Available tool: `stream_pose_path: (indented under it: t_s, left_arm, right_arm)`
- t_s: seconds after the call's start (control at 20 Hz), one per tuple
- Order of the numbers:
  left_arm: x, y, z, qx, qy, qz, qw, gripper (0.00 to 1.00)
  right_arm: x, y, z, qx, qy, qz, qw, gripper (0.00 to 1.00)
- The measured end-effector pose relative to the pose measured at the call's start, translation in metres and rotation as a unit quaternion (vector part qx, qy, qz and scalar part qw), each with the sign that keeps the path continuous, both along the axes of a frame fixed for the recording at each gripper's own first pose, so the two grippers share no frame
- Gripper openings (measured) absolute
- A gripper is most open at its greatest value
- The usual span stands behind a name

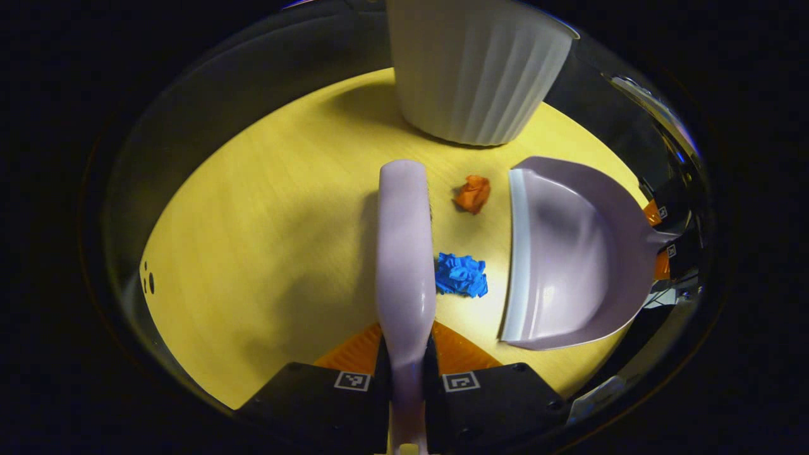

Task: Pick up the small broom and dustpan from the desktop, sweep the trash into the dustpan with the broom, and then empty the trash into the garbage bin.

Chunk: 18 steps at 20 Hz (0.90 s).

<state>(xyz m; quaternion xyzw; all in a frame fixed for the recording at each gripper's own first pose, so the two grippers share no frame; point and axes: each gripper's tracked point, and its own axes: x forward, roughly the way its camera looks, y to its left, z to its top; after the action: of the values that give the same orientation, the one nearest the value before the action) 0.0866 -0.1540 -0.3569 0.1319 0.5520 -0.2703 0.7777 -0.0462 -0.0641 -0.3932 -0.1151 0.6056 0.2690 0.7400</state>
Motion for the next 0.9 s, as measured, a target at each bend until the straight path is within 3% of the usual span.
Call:
stream_pose_path:
  t_s: [0.4,0.45,0.55,0.9]
  left_arm:
    - [-0.029,-0.057,0.016,-0.084,0.075,-0.054,0.992,0.25]
    - [-0.037,-0.063,0.018,-0.096,0.090,-0.059,0.990,0.27]
    - [-0.047,-0.073,0.022,-0.112,0.109,-0.064,0.986,0.27]
    - [-0.035,-0.071,0.040,-0.130,0.075,-0.004,0.989,0.27]
  right_arm:
    - [0.002,-0.003,-0.003,-0.001,-0.007,0.014,1.000,0.36]
    - [0.002,-0.003,-0.005,0.000,-0.010,0.013,1.000,0.41]
    - [0.002,-0.002,-0.006,0.003,-0.017,0.012,1.000,0.36]
    - [0.003,-0.001,-0.025,0.030,-0.049,-0.069,0.996,0.36]
